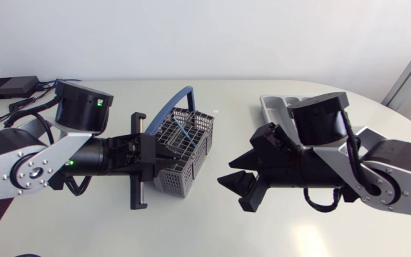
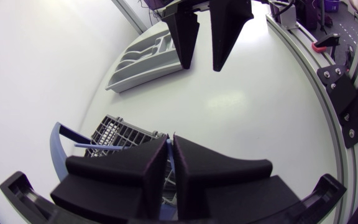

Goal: Unload the cutlery basket into the drawer organizer.

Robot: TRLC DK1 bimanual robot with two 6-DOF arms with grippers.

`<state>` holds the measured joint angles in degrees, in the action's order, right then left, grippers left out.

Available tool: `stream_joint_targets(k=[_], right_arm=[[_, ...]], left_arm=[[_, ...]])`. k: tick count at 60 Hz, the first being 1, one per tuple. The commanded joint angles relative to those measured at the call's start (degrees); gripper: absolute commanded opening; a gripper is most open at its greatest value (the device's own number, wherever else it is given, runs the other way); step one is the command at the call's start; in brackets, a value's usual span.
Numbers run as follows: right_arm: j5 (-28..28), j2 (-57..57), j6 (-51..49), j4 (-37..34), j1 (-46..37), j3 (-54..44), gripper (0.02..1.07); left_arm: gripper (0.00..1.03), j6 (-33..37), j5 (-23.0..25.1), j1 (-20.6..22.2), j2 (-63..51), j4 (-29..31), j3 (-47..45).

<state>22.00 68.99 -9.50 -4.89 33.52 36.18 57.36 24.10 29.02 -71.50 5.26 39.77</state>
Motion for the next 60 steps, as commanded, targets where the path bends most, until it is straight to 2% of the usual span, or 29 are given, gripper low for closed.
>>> stream_joint_targets(k=[1, 25, 36, 60], right_arm=[[-0.11, -0.79, -0.79, 0.23, -0.38, -1.03, 0.69], [-0.38, -4.13, -1.58, 0.49, 0.58, -1.91, 0.69], [-2.22, -7.38, -3.34, 2.16, 2.78, -3.40, 0.69], [-5.21, -12.74, -7.20, 2.25, 7.18, -5.25, 0.69]], left_arm=[[0.10, -0.85, -0.10, 0.34, 1.90, 0.10, -0.48], [0.10, -2.61, -0.02, 0.43, 10.33, 6.61, 3.12], [0.10, -4.37, -0.02, 1.92, 14.02, 11.00, 5.76], [0.10, -9.81, -0.89, 6.93, 20.88, 15.93, 8.57]])
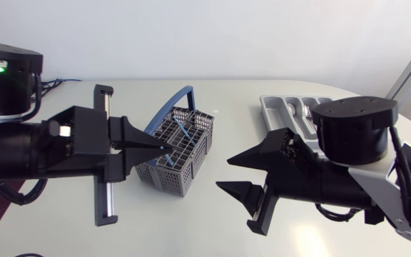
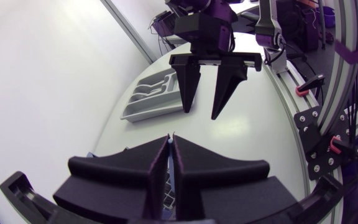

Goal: Unload the cutlery basket into the drawer organizer.

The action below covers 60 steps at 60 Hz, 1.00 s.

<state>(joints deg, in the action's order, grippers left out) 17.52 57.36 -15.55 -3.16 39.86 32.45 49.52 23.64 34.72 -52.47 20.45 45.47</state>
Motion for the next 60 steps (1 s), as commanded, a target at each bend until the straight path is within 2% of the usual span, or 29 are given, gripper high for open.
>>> stream_joint_targets(k=[1, 9, 21, 44, 54, 60], right_arm=[[-0.82, -1.47, -1.41, 0.52, 0.93, -1.68, 0.69], [-3.37, -3.05, -3.43, 0.70, 2.95, -2.12, 0.69], [-4.25, -3.84, -5.45, 4.21, 6.46, -2.48, 0.69], [-3.98, 3.72, -6.42, 8.70, 8.48, 0.78, 0.69], [-3.81, 5.04, -6.42, 8.70, 8.48, 2.36, 0.68], [-3.72, 5.21, -6.60, 8.78, 8.48, 2.71, 0.56]], left_arm=[[0.10, -2.14, -0.70, 1.49, 2.19, 1.00, 3.04], [0.10, -4.52, -2.46, 4.22, 4.66, 2.40, 4.10], [0.10, -10.23, -2.11, 5.89, 2.72, 1.70, 5.24], [0.10, -18.67, 10.29, 2.19, -4.31, -0.41, 9.90], [0.10, -19.72, 13.10, 0.96, -6.59, -0.32, 11.83], [0.10, -19.90, 15.12, -0.35, -8.26, -0.32, 12.71]])
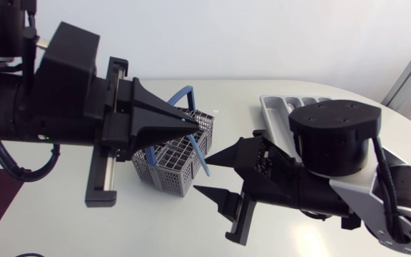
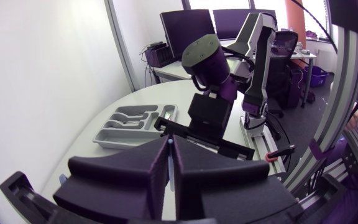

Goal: Unload the cutlery basket into the drawer organizer.

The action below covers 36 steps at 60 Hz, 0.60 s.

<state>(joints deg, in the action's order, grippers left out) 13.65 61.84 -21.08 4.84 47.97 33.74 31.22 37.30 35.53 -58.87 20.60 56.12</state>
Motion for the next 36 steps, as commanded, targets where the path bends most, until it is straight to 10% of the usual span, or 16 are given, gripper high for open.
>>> stream_joint_targets(k=[1, 20, 36], right_arm=[[0.15, 0.73, -1.07, 0.87, 0.37, 1.42, 0.54], [0.24, -0.14, -1.07, 1.93, -0.42, 1.51, 0.12], [0.32, 0.38, -1.51, 2.28, -0.68, 1.51, 0.08]], left_arm=[[0.10, -1.60, 1.64, -1.25, -2.04, -0.47, 2.15], [0.10, -1.60, 3.31, -2.75, -4.85, -0.12, 4.26], [0.10, -2.13, 3.75, -2.66, -5.64, 0.05, 5.05]])
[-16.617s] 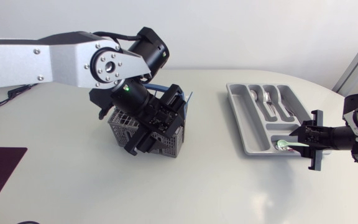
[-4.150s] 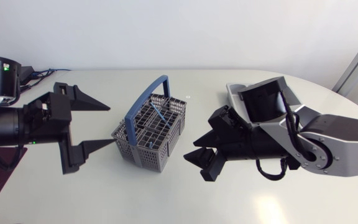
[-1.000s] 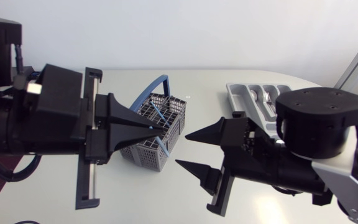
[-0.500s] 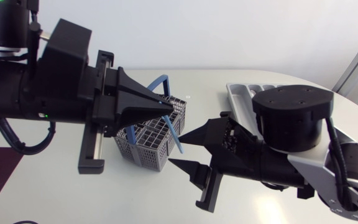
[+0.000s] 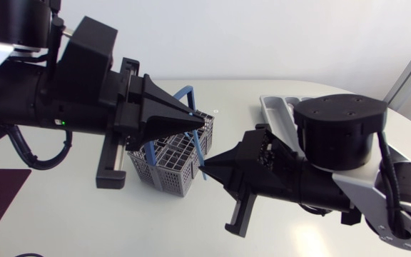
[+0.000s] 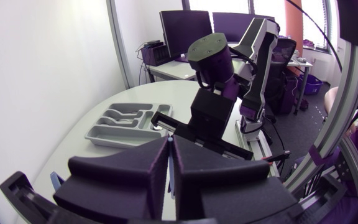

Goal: Unload the cutlery basket into the drawer organizer.

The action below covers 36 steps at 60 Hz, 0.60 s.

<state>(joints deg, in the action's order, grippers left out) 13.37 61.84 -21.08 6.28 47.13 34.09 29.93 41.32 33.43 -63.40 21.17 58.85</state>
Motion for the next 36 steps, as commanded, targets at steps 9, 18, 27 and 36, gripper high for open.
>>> stream_joint_targets(k=[9, 18, 27, 36], right_arm=[[0.96, 0.38, -1.42, 0.48, -0.29, 1.07, 0.08], [2.28, 0.03, -1.33, -1.80, -1.61, 0.98, 0.08], [3.16, -2.34, -1.51, -4.70, -2.84, -0.42, 0.08], [4.04, -5.15, -2.39, -8.31, -5.83, -1.74, 0.08]], left_arm=[[0.11, -1.63, -0.19, -0.30, -1.20, -0.51, 2.67], [0.41, -3.39, -0.19, -0.47, -1.91, -0.78, 4.96], [0.95, -6.55, -0.28, -2.23, -3.93, -1.66, 8.83], [0.99, -10.86, -0.36, -6.62, -6.21, -4.82, 11.90]])
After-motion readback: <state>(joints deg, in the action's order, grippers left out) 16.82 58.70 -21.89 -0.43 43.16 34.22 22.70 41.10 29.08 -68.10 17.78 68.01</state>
